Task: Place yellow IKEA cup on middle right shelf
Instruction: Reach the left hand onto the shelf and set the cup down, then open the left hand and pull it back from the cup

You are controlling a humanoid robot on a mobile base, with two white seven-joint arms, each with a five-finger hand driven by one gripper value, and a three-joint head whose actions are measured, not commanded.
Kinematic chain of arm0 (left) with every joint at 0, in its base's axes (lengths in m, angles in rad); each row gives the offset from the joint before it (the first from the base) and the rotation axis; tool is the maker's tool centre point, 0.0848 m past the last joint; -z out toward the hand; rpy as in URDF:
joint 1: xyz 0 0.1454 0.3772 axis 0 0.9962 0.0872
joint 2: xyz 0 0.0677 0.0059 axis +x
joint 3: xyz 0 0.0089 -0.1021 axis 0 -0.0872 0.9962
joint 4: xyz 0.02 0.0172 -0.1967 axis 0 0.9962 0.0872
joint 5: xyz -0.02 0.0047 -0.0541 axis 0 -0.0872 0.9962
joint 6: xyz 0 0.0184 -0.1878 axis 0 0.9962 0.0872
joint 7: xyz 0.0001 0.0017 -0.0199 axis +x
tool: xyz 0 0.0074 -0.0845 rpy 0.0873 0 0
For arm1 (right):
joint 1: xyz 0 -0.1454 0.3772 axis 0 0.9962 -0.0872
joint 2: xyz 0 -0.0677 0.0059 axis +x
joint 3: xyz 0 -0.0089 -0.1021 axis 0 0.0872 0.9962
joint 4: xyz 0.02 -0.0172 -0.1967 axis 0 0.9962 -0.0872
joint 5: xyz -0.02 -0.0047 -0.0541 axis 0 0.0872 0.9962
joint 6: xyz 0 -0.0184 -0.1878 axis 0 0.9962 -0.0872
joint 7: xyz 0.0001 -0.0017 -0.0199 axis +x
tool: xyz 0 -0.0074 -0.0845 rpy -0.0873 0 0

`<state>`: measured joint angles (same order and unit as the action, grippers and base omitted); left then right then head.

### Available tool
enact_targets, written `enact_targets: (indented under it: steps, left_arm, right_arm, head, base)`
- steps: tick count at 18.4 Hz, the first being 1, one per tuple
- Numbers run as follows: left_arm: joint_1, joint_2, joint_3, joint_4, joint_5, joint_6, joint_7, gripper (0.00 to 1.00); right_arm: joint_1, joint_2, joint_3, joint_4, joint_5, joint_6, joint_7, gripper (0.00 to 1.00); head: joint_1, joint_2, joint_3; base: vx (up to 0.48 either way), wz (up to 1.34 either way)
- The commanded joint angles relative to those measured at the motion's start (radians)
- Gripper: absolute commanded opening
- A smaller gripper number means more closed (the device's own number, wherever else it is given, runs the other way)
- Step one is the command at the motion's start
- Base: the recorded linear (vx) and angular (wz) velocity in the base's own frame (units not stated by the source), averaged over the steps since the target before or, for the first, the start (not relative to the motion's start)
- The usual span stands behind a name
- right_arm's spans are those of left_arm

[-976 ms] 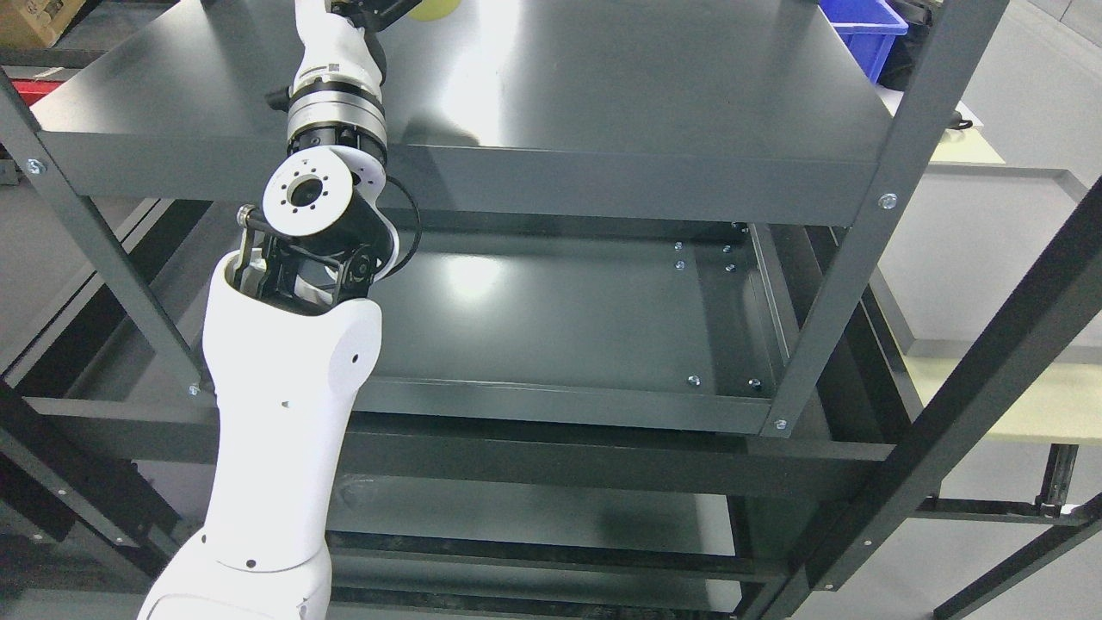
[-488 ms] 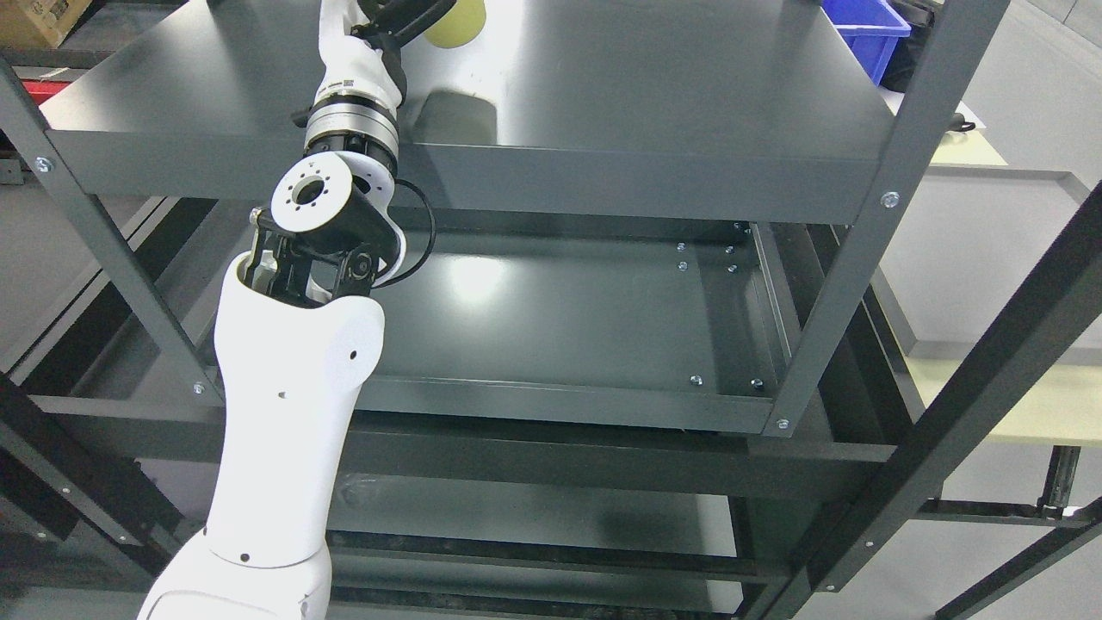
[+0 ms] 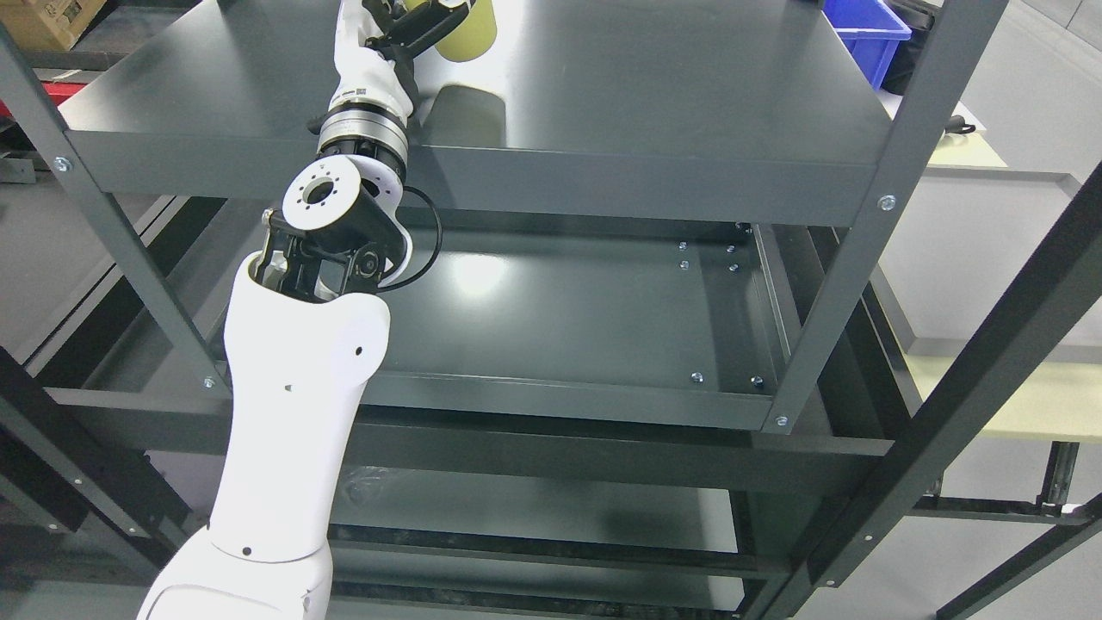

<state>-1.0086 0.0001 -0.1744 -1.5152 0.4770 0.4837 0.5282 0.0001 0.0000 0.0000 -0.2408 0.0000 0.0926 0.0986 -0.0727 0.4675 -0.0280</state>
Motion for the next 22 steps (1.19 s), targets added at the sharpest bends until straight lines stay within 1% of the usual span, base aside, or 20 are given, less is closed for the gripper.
enact_targets:
  steps: [1,5,8,14,16,18,22]
  left_arm:
    - [-0.002,0.017,-0.025,0.043,0.002,-0.005,0.001,0.72]
    - [-0.013,0.017,-0.023,0.044,-0.001,-0.054,0.001,0.77]
    - [-0.025,0.017,-0.023,0.043,-0.018,-0.08,0.001,0.84]
    - [-0.044,0.017,-0.022,0.038,-0.034,-0.099,0.001,0.95]
    - [-0.048,0.017,-0.022,0.03,-0.034,-0.125,0.001,0.97]
    - [-0.054,0.017,-0.023,0.02,-0.034,-0.129,0.001,0.98]
    - [-0.059,0.017,-0.025,-0.026,-0.034,-0.129,0.001,0.99]
  right_arm:
    - [0.011,-0.017,0.017,0.0,-0.025,-0.001,-0.215,0.99]
    - [0.011,-0.017,0.017,0.0,-0.025,-0.001,-0.215,0.99]
    - [0.011,-0.017,0.017,0.0,-0.025,-0.001,-0.215,0.99]
    - [0.011,-0.017,0.017,0.0,-0.025,-0.001,-0.215,0.99]
    - [0.011,-0.017,0.017,0.0,-0.025,-0.001,-0.215,0.99]
    - [0.011,-0.017,0.017,0.0,-0.025,-0.001,-0.215,0.99]
    - [0.011,-0.017,0.017,0.0,-0.025,-0.001,-0.215,0.99]
  head:
    - [0.0,0.0,0.0]
    - [0.0,0.0,0.0]
    - [0.0,0.0,0.0]
    - [0.0,0.0,0.0]
    - [0.0,0.0,0.0]
    - [0.0,0.0,0.0]
    - [0.0,0.0,0.0]
  base:
    - [-0.027,0.0]
    - [-0.02,0.0]
    - [-0.007,0.0]
    - [0.0,0.0]
    - [0.0,0.0]
    - [0.0,0.0]
    - [0.0,0.0]
